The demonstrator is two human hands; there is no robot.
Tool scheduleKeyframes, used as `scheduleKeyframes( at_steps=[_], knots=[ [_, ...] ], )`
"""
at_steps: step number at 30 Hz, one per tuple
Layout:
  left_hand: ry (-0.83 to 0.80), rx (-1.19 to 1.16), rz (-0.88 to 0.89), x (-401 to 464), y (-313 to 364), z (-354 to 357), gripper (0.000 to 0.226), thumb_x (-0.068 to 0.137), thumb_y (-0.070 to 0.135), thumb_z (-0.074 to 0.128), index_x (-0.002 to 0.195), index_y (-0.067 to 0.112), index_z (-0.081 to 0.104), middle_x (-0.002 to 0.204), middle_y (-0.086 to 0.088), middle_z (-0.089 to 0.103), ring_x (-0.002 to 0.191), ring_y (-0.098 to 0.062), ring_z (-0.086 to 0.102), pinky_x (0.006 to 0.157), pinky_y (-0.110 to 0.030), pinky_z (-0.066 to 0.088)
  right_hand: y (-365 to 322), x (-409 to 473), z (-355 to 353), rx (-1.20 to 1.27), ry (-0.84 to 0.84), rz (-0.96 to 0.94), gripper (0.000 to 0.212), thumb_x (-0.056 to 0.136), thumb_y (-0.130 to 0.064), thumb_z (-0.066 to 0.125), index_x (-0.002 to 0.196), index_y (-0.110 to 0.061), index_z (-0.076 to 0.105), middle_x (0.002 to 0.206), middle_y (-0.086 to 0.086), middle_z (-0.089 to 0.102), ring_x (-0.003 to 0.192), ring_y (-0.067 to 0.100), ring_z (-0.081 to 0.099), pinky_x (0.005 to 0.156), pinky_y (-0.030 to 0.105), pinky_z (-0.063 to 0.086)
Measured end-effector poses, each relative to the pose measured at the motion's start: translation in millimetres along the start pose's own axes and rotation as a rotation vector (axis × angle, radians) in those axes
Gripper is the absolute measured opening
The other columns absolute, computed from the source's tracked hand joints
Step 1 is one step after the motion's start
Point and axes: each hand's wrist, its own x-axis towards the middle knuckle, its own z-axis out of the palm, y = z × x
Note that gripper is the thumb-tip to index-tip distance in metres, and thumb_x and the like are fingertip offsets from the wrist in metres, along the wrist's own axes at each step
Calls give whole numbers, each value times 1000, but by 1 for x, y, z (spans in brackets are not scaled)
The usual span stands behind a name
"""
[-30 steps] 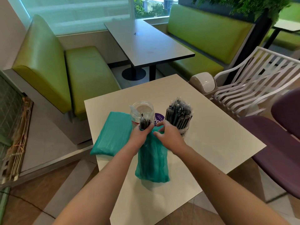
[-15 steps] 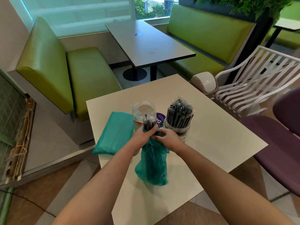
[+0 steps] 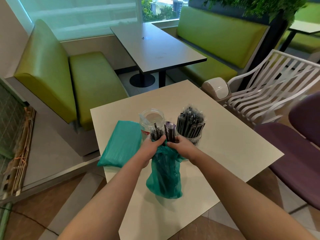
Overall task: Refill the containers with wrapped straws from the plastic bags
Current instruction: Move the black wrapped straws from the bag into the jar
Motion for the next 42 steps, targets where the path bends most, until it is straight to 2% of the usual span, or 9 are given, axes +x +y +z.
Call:
scheduleKeyframes(
  at_steps=[6,10,14,18,22,29,33,37,42],
  knots=[
    [72,93,-13,5,-3,5,36,92,33,66,123,14,59,110,-4,71,100,-22,68,91,-42,55,-5,-2,-7,-32,-8,-28,28,92,-22,63,119,-13,62,109,8,69,98,22,65,87,35,53],
    [122,250,34,8,-1,11,30,93,37,63,118,19,62,110,0,69,101,-17,65,86,-33,53,-14,-4,-12,-110,96,-99,27,95,-26,57,119,-13,60,109,5,67,100,21,63,89,36,51],
    [82,403,126,11,5,20,32,96,31,59,124,17,59,116,-2,67,107,-19,61,92,-35,49,-30,-7,-25,-122,181,-204,20,100,-28,49,109,-12,55,97,2,69,95,20,63,82,34,50],
    [78,567,159,12,13,29,31,97,34,57,119,12,58,106,0,63,98,-17,56,77,-27,38,-55,-17,-42,-88,249,-327,17,101,-26,46,112,-14,50,92,3,70,91,19,65,78,32,49],
    [53,653,141,19,12,35,43,94,43,59,124,13,56,118,-4,65,107,-22,59,84,-31,43,-82,-27,-65,-40,391,-445,14,103,-26,43,110,-15,46,92,3,67,84,14,62,61,21,43],
    [110,674,85,27,16,52,52,88,52,63,127,18,52,124,-4,65,112,-26,61,93,-41,50,-106,-39,-86,-97,468,-671,11,103,-24,41,109,-16,46,85,-9,63,82,10,58,72,20,44],
    [144,669,53,30,18,64,67,88,50,65,142,17,41,138,-8,56,124,-29,54,99,-40,46,-90,-35,-82,-218,404,-645,18,101,-24,46,114,-13,52,97,-5,61,86,10,55,69,21,42],
    [139,638,60,34,13,62,66,86,49,67,141,22,42,135,-5,59,119,-27,58,96,-40,48,-68,-22,-81,-331,417,-493,23,98,-25,54,113,-9,58,104,7,54,87,14,52,65,19,35],
    [133,632,99,36,10,62,52,86,47,68,132,31,50,121,1,66,109,-24,63,92,-45,51,-31,-5,-76,-688,524,-350,38,88,-40,66,105,-6,66,110,7,49,108,25,41,93,34,41]
  ],
)
